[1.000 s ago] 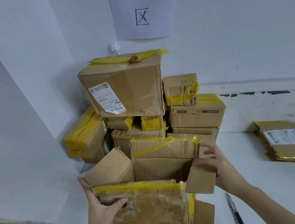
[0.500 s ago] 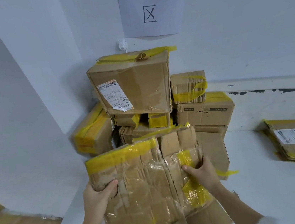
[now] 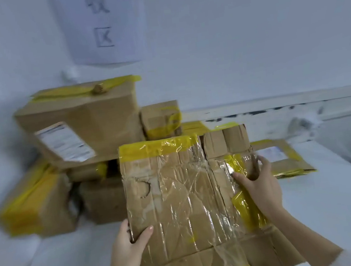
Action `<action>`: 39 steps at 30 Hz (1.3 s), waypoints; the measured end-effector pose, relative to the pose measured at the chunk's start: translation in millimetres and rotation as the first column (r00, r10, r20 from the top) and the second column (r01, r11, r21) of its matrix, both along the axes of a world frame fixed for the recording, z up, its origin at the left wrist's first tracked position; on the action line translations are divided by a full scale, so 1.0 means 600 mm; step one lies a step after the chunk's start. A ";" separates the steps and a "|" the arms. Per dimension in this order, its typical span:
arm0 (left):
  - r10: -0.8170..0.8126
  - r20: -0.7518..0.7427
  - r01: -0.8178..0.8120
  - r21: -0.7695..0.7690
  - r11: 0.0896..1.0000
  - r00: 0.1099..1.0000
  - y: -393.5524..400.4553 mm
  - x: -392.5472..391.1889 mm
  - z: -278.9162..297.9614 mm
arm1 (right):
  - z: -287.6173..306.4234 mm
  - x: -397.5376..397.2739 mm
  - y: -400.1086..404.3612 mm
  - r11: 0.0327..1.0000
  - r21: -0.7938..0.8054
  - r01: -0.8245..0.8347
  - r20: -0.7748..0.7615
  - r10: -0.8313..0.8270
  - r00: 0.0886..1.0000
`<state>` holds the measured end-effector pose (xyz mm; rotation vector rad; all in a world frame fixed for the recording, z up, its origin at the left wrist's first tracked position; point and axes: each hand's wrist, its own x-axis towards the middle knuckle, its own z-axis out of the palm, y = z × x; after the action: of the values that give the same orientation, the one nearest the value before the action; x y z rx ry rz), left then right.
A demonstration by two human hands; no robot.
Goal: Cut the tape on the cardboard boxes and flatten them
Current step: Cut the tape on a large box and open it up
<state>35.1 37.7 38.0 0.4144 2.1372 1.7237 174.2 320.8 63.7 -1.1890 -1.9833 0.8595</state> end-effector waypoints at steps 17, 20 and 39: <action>-0.494 -0.109 0.351 -0.576 0.739 0.862 0.585 0.164 -0.088 | -0.107 0.250 0.516 0.978 -0.207 0.012 0.638 0.125 0.760; -0.431 -0.135 0.254 -0.639 0.726 0.892 0.645 0.168 -0.114 | -0.122 0.214 0.591 0.967 -0.255 -0.010 0.675 0.186 0.714; -0.485 -0.269 0.020 -0.859 0.511 0.832 0.854 0.126 -0.224 | -0.238 0.060 0.650 0.943 -0.126 -0.307 0.675 0.308 0.670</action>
<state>110.9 550.3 -96.7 0.8800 2.7402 0.2581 210.3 710.8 -79.4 -1.3159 -2.8632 0.6066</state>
